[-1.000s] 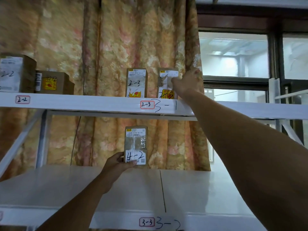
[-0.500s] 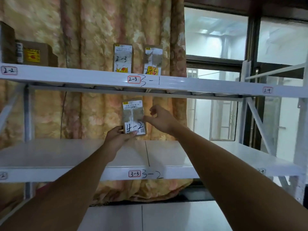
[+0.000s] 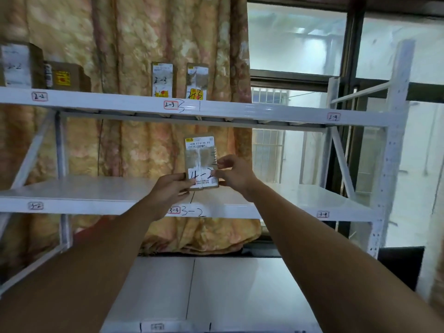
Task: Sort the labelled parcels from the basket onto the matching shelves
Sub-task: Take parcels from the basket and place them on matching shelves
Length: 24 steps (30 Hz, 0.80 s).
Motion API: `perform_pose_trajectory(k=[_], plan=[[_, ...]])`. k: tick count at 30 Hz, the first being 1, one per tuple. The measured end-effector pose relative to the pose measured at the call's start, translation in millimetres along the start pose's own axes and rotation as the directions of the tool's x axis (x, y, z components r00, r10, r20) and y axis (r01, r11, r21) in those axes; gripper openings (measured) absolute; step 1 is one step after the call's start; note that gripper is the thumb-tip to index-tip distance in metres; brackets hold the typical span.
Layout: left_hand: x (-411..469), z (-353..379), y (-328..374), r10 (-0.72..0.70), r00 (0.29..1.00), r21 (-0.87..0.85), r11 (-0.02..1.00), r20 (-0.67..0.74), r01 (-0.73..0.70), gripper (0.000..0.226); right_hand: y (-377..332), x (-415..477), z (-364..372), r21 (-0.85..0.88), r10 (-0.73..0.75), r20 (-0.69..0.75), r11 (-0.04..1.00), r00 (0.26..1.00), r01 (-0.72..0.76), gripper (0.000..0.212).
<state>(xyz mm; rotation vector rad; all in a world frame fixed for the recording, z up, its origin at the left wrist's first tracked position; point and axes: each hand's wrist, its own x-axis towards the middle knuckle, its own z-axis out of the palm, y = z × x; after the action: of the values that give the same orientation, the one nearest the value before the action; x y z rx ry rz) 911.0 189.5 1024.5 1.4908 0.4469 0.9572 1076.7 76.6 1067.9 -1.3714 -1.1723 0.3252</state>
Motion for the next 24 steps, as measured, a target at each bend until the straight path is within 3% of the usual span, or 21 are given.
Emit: perform_pose_trajectory(k=[7, 12, 24], plan=[[-46, 28, 12, 0.078, 0.996, 0.296, 0.953, -0.034, -0.065, 0.021, 8, -50, -18, 0.115, 0.112, -0.031, 0.988, 0.993, -0.107, 0.035], [-68, 17, 2, 0.078, 0.992, 0.251, 0.967, -0.100, -0.051, 0.053, 18, -72, -5, 0.169, 0.137, -0.024, 0.977, 0.990, -0.131, 0.029], [-108, -47, -44, -0.032, 0.987, 0.255, 0.964, -0.154, 0.071, 0.046, 64, -92, 76, 0.150, 0.281, 0.026, 0.948, 0.959, -0.282, 0.029]])
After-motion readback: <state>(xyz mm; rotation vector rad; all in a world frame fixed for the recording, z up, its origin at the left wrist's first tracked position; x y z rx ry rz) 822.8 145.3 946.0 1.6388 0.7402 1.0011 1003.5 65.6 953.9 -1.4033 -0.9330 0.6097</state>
